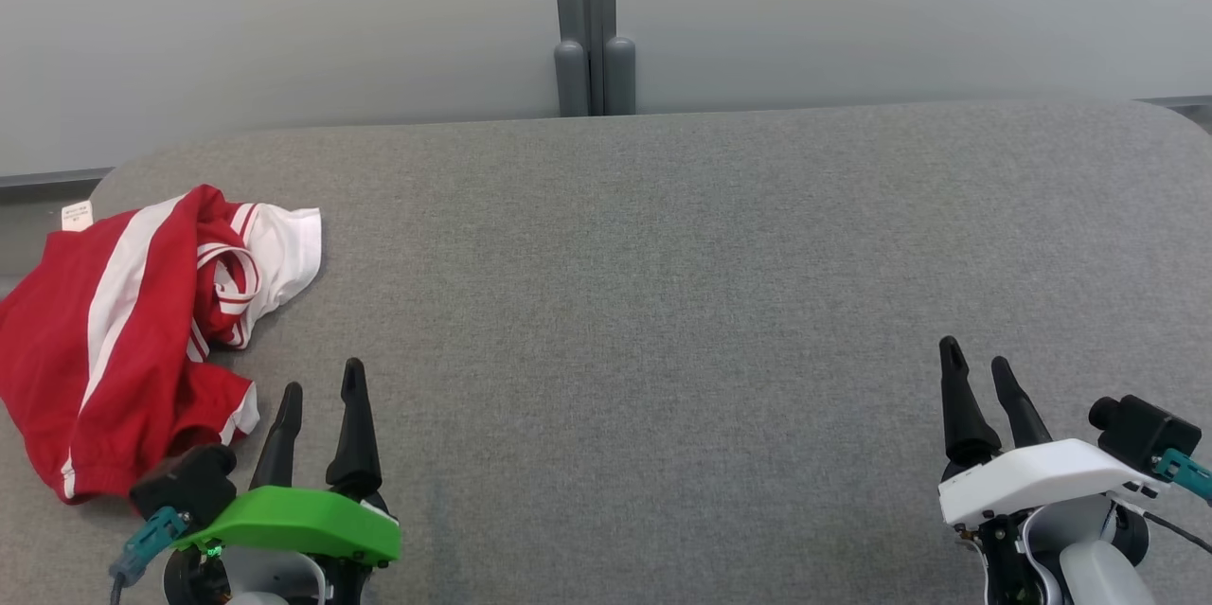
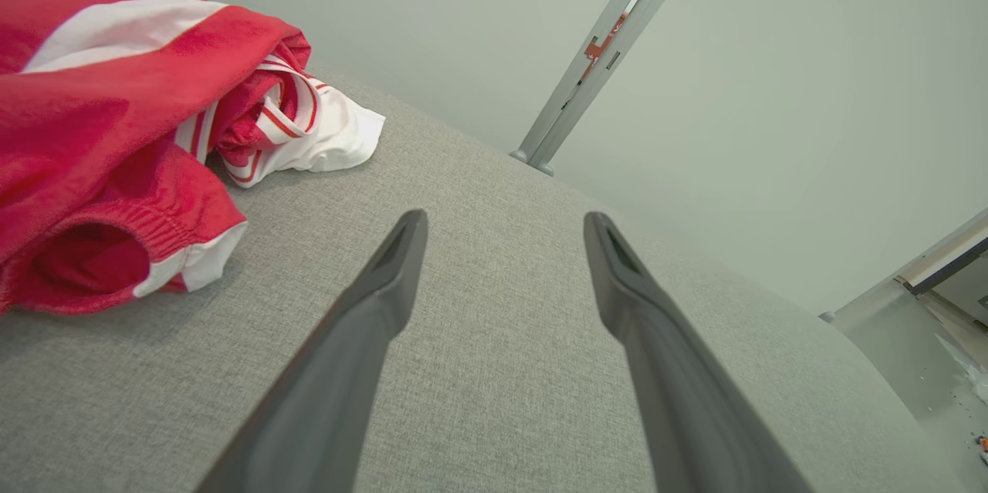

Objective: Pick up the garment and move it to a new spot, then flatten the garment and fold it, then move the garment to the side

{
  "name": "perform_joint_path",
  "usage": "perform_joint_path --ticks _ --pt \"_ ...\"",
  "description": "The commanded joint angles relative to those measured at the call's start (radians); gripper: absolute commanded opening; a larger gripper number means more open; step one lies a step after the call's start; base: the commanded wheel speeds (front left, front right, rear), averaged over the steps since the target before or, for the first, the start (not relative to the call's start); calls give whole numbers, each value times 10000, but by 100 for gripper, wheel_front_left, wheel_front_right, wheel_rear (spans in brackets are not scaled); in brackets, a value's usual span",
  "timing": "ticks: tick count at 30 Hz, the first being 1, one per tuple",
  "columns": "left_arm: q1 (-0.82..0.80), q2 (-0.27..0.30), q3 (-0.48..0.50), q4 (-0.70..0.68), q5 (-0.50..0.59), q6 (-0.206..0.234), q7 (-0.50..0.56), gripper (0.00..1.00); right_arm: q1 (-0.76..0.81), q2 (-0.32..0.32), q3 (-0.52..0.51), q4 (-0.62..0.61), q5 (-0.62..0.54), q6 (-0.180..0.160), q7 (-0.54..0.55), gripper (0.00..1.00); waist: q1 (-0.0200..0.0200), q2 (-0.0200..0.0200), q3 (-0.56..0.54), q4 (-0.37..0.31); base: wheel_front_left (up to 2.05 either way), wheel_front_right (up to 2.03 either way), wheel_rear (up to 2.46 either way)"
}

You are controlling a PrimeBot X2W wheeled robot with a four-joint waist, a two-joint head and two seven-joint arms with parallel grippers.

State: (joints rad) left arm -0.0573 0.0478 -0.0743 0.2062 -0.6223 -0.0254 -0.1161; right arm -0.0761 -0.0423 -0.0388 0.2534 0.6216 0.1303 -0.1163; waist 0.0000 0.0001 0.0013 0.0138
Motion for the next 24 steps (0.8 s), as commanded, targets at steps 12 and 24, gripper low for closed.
perform_joint_path --ticks 12,24 --pt "-9 164 -373 -155 1576 202 -406 100 -25 -72 52 19 -1565 4 -404 100 0 -1 -8 45 0 0 0" --pt "-2 179 -646 -88 2715 301 -697 100 -29 -82 107 22 -2745 5 -690 100 0 -1 11 59 0 0 0"
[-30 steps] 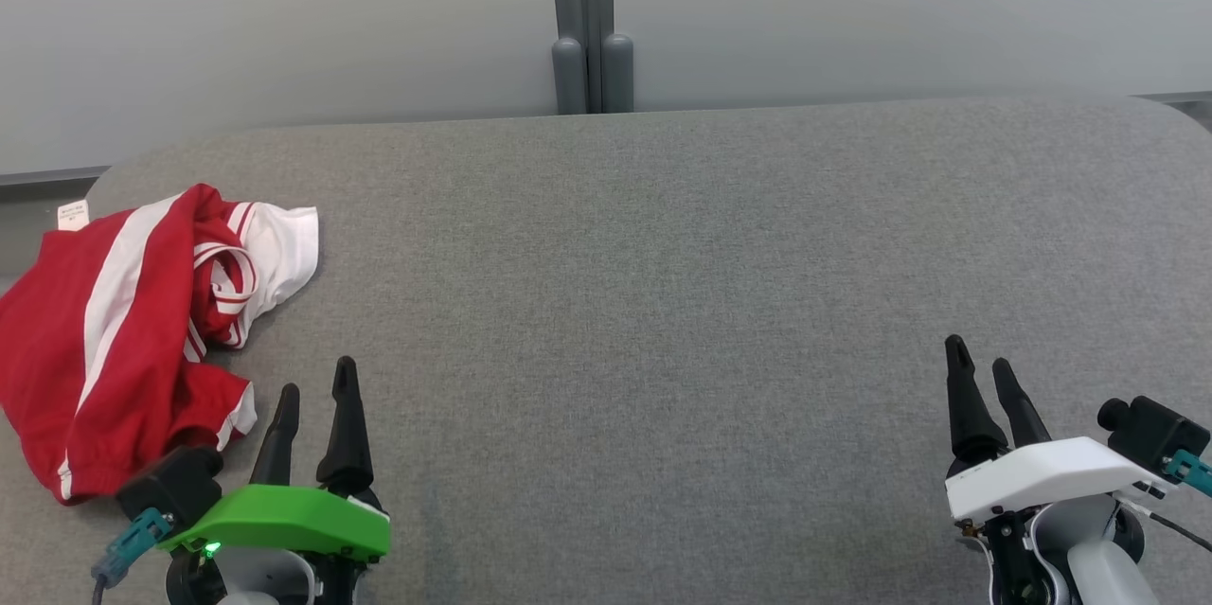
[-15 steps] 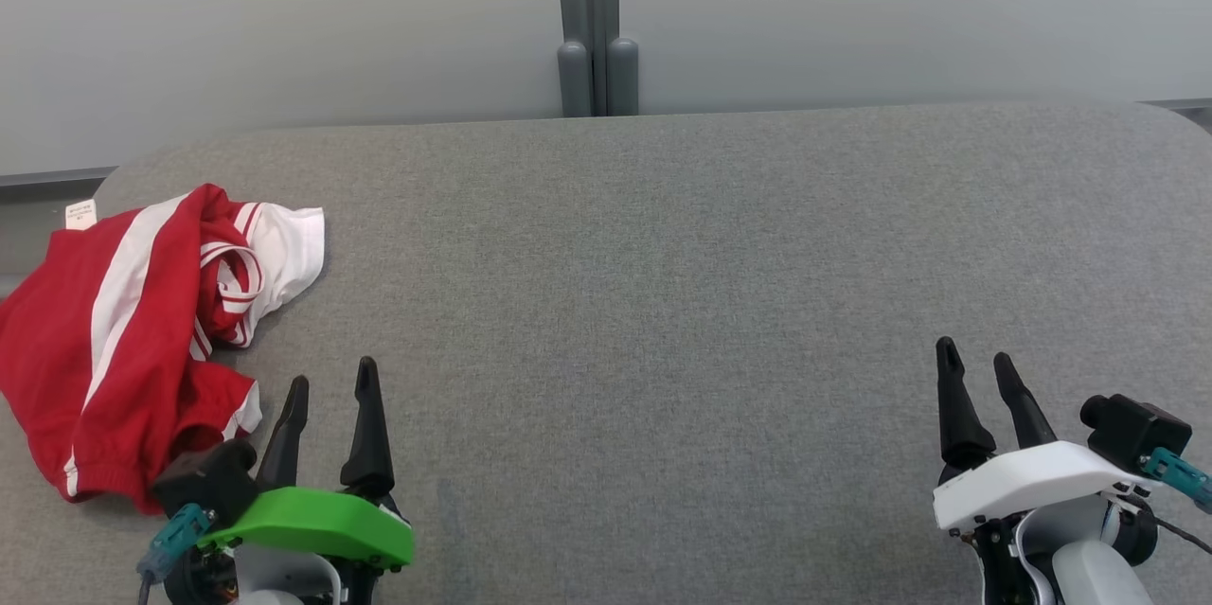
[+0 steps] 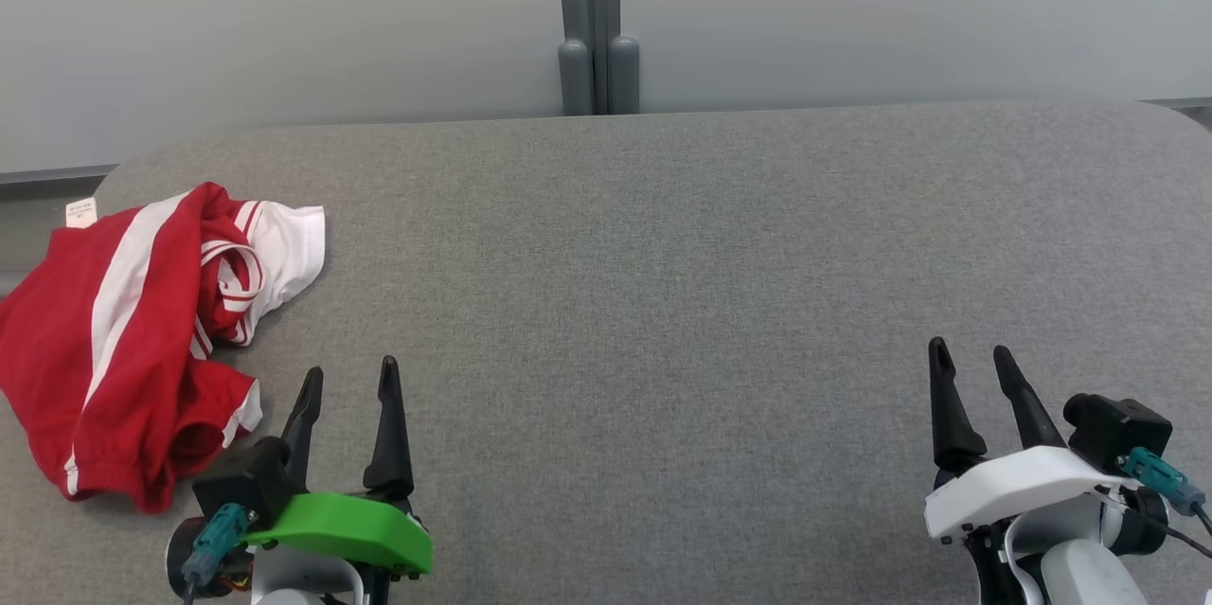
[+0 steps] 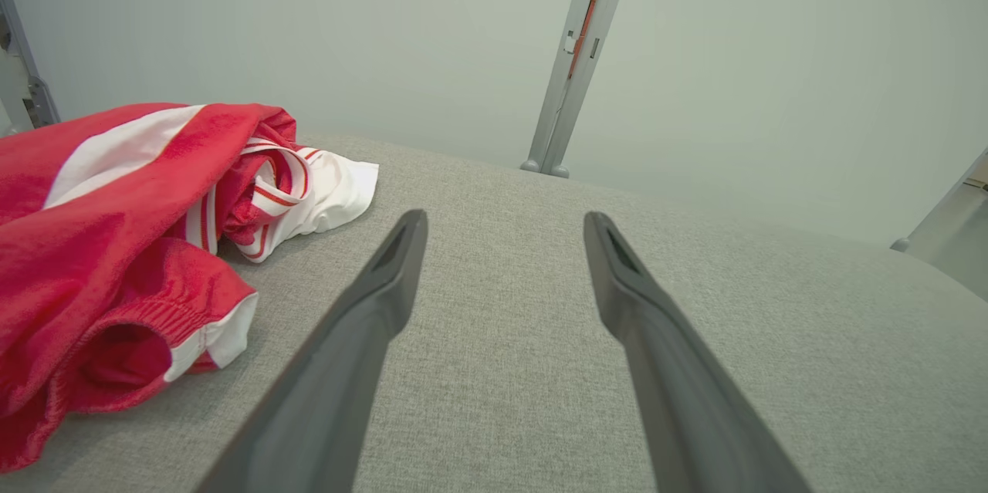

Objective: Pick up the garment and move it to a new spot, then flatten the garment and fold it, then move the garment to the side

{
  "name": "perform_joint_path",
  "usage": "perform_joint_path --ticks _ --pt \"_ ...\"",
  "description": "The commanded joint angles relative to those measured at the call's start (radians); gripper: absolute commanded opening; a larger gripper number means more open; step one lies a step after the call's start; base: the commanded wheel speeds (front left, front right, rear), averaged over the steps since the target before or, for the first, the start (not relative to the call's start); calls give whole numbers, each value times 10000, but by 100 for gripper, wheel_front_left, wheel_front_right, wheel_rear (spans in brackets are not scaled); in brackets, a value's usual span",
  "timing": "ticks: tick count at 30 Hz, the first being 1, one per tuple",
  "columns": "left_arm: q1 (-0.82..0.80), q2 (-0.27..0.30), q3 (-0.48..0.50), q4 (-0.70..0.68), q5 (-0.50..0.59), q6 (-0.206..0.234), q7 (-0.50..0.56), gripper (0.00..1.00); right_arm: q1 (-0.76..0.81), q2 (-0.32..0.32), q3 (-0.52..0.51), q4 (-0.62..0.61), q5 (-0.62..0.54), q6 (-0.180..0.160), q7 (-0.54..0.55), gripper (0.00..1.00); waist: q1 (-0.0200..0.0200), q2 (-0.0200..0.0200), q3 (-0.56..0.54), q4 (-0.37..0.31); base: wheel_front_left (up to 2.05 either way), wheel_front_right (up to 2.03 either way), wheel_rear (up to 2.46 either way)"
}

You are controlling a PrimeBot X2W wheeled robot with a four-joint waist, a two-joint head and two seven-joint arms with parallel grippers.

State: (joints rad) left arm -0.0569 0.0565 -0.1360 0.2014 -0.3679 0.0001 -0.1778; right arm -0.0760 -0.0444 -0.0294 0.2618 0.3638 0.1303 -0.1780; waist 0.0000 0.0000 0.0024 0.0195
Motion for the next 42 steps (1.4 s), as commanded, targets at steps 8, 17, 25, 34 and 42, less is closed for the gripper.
perform_joint_path --ticks 8,17,25,34,42 --pt "4 96 -153 27 891 114 -256 100 26 -65 62 15 -884 4 -253 100 0 0 1 25 0 0 0" --pt "71 73 -215 171 1526 94 -447 100 36 -71 130 174 -1563 5 -448 100 0 0 4 50 0 0 0" --pt "35 17 -236 346 1998 69 -596 100 1 -74 149 360 -2151 5 -594 100 0 0 -1 68 0 0 0" --pt "5 -19 -242 452 2537 42 -753 100 7 -77 154 340 -2745 4 -754 100 0 0 -13 114 0 0 0" --pt "37 -40 -225 473 3002 60 -911 100 72 -81 181 337 -3248 4 -894 100 0 0 -19 152 0 0 0"
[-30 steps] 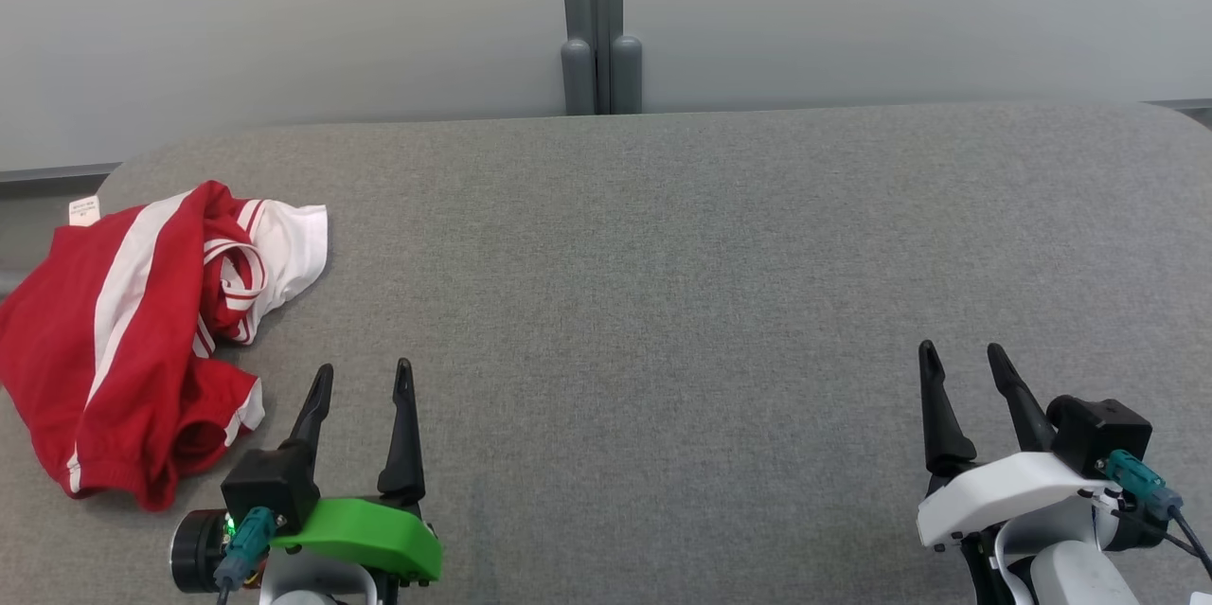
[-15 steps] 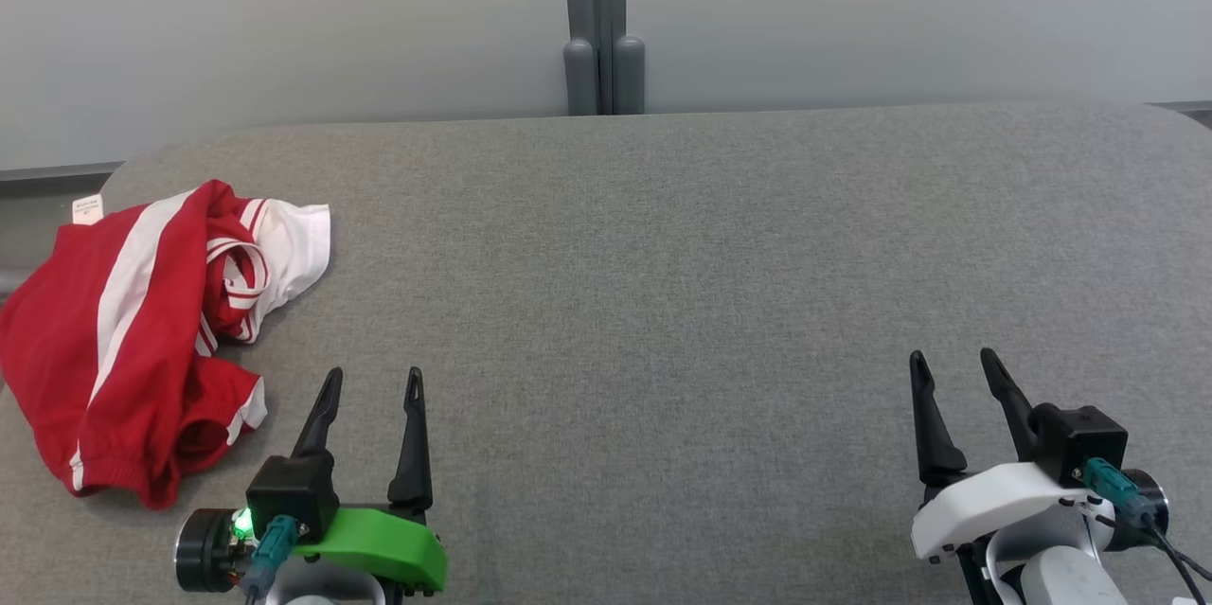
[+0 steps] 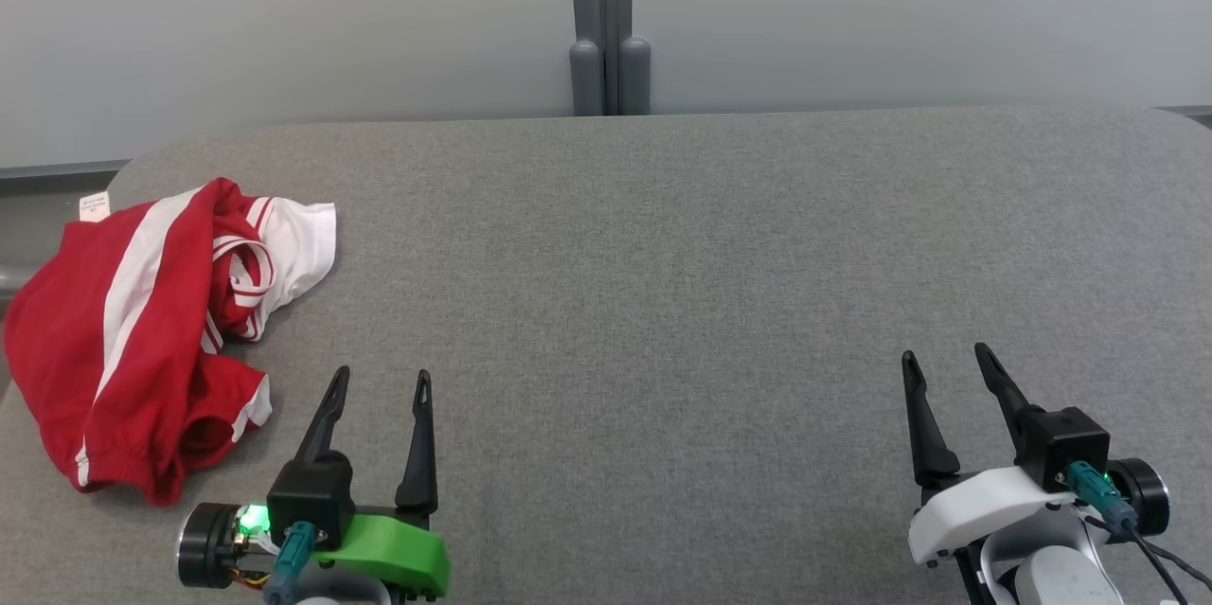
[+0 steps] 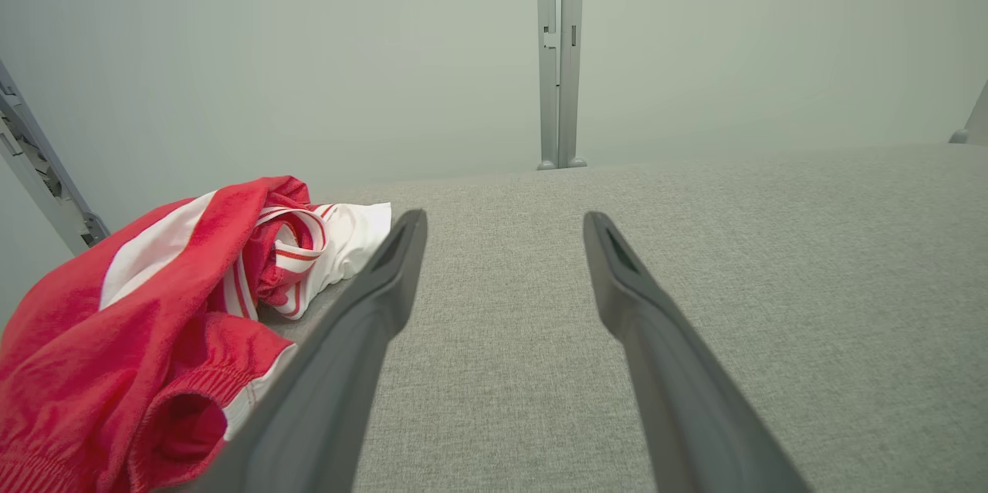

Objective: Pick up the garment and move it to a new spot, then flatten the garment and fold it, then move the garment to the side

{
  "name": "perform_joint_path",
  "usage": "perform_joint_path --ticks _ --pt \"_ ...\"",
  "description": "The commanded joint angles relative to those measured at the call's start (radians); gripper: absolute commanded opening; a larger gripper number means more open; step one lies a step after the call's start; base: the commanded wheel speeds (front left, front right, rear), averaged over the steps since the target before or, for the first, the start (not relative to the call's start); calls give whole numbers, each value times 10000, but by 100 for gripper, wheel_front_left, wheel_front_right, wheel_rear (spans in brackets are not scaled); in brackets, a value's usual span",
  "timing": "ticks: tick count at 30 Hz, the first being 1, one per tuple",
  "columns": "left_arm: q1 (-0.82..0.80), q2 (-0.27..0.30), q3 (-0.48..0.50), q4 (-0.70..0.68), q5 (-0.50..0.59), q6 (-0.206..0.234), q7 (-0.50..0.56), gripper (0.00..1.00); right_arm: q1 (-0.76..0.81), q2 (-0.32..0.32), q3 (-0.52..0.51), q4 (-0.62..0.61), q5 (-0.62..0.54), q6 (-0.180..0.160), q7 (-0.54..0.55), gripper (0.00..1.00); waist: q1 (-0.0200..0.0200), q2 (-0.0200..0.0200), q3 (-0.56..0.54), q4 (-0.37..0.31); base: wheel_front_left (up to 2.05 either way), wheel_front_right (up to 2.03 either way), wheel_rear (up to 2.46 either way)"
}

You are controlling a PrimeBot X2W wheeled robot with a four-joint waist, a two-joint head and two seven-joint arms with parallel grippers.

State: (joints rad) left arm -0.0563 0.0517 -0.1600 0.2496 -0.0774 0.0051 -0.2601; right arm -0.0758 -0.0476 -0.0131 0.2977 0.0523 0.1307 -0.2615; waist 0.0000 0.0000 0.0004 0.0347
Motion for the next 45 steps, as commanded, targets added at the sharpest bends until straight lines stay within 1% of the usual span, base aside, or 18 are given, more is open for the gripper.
perform_joint_path --ticks 1,9,17,23,27,35,40,45 --pt "37 6 43 -13 45 0 -58 100 66 -47 16 -25 -87 1 -49 100 0 0 2 -1 0 0 0" --pt "64 -5 224 19 -590 -107 -47 100 51 -47 17 20 53 1 -46 100 0 0 6 -11 0 0 0" --pt "22 -6 158 92 -830 -105 -47 100 109 -46 0 10 146 1 -46 100 0 0 -20 57 0 0 0" --pt "-5 -2 148 122 -934 -41 -46 100 184 -43 3 -66 138 1 -46 100 0 0 -42 463 0 0 0" --pt "55 1 152 128 -1013 5 -46 100 282 -43 -16 -158 76 1 -45 100 0 0 -64 1062 0 0 0" --pt "184 2 392 191 -930 24 -46 100 378 -43 91 -247 179 -1 -45 100 0 0 -146 2600 0 0 0" --pt "244 3 570 212 -823 -20 -46 100 470 -44 92 -275 284 -1 -46 100 0 0 -207 3634 0 0 0" --pt "305 1 861 215 -691 -97 -46 100 499 -44 160 -275 380 -1 -45 100 0 0 -241 4497 0 0 0"
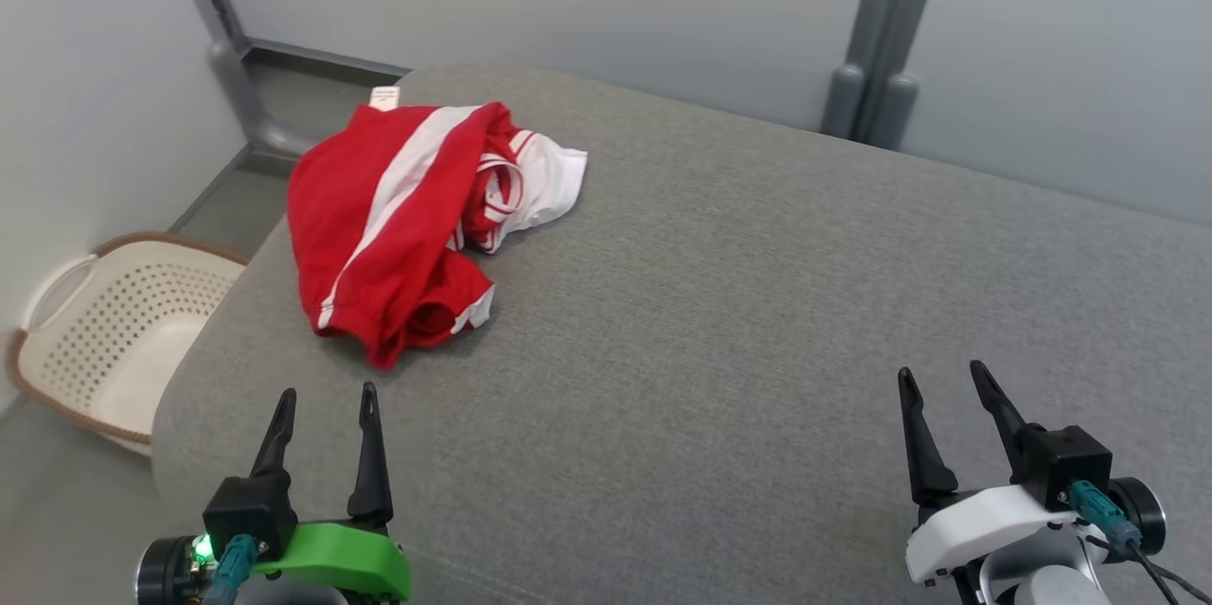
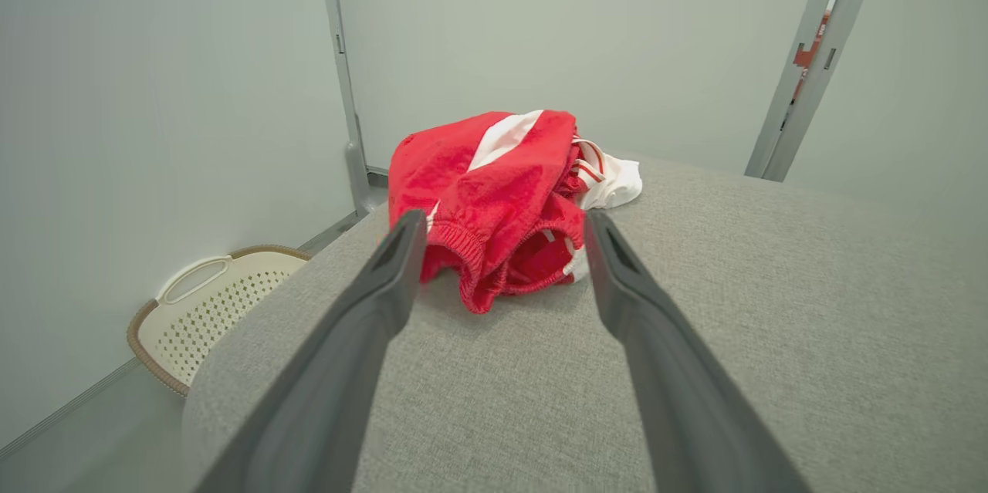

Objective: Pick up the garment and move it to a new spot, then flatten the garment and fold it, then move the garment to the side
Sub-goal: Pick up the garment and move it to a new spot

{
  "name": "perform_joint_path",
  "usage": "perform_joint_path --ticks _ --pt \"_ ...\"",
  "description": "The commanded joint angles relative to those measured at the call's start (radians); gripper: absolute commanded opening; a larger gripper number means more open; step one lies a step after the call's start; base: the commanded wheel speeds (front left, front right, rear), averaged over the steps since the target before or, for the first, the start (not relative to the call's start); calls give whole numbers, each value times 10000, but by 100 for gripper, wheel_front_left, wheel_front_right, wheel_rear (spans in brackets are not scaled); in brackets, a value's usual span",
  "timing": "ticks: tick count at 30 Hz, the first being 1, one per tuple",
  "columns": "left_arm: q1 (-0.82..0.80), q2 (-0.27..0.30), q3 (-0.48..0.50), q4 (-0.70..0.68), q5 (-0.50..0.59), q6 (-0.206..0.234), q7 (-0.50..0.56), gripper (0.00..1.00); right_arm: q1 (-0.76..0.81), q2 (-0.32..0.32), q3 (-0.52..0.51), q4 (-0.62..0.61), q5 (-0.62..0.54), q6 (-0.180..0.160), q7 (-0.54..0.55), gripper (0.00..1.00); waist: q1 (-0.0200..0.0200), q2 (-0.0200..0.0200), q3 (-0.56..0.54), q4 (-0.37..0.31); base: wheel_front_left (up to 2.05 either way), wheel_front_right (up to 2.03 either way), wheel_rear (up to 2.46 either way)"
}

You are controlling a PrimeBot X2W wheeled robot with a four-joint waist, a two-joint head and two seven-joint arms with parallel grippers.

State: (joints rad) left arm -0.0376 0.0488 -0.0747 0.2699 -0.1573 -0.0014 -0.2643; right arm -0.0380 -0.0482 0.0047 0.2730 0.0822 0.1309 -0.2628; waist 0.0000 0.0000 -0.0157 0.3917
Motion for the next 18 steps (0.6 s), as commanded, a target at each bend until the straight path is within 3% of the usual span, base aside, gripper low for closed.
perform_joint_path --ticks 1,18 --pt "122 29 32 7 127 -47 -4 100 131 -39 -28 -30 75 -3 -31 100 0 0 -72 1129 0 0 0" --pt "579 25 894 -886 -535 461 -4 100 -945 -43 875 464 -120 -8 -31 100 0 0 686 1515 0 0 0"
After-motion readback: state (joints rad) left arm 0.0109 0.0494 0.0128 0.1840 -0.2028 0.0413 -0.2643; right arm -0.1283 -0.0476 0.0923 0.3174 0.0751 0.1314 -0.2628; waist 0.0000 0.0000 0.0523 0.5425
